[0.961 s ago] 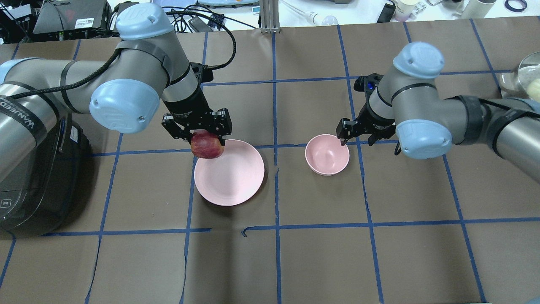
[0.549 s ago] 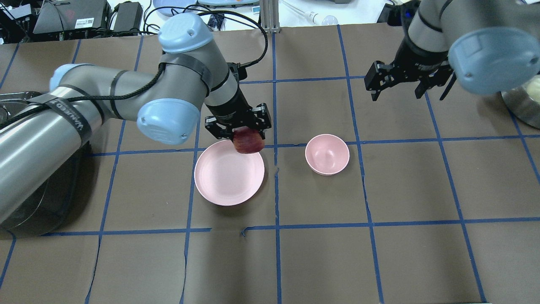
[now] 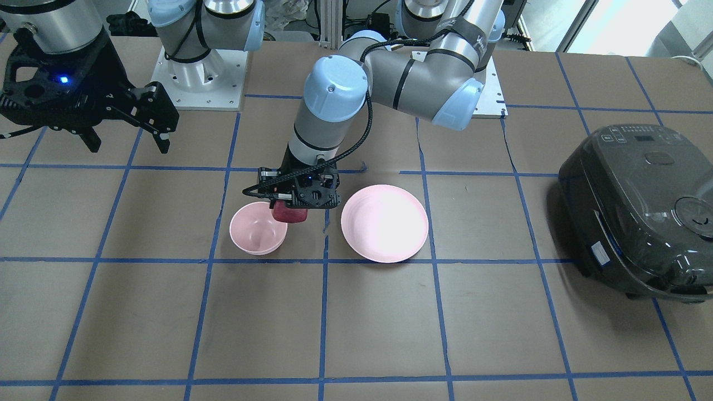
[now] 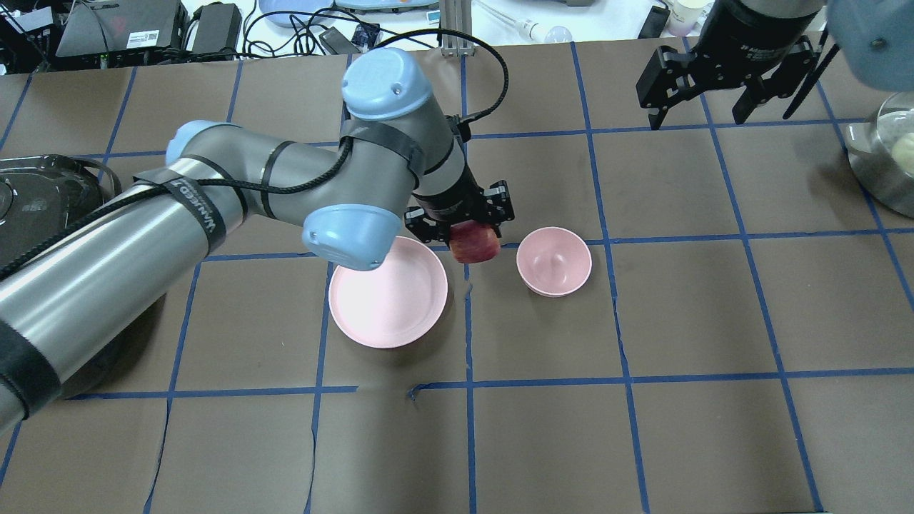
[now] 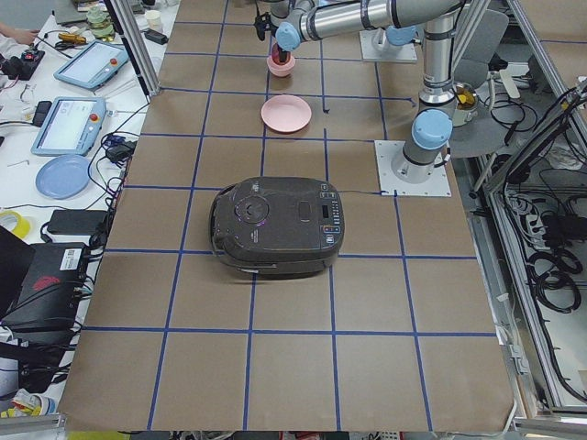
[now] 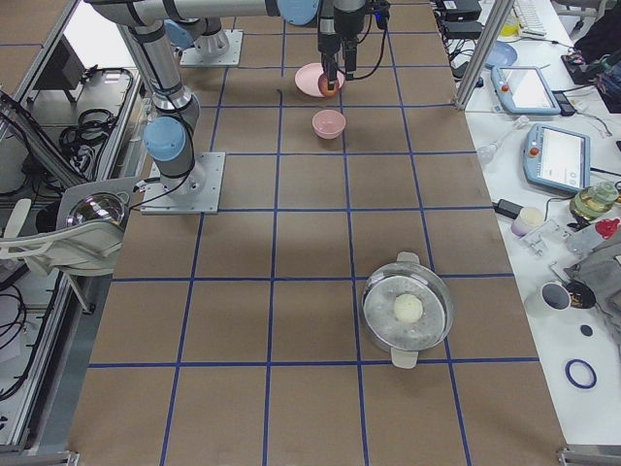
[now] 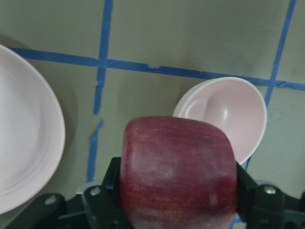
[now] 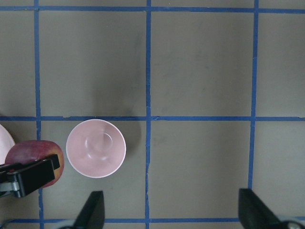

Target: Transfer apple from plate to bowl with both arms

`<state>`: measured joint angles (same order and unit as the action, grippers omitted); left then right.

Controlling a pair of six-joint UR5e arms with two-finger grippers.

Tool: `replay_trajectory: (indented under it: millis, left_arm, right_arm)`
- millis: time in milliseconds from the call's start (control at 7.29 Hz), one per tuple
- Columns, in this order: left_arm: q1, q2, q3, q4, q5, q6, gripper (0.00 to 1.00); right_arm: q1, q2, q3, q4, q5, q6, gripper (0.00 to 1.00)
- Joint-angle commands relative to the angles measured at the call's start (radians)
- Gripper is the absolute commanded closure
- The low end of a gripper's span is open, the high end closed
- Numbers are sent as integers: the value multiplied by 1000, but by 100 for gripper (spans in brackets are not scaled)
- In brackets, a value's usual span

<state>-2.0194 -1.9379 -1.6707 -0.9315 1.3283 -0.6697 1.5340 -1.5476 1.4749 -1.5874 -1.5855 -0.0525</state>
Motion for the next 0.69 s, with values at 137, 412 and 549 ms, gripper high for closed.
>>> replay_trajectory:
  millis: [137,412,549]
  left_arm:
    - [-51,-126,138,25,9,-165,100]
    - [-71,-174,143,30,41,-168,100]
    - [-71,-190,141,30,45,-168,100]
  right_arm:
    - [1,-9,7,1,1,0,0]
    - [5,-11,7,1,4,2,0]
    - [3,-9,7,1,-1,2,0]
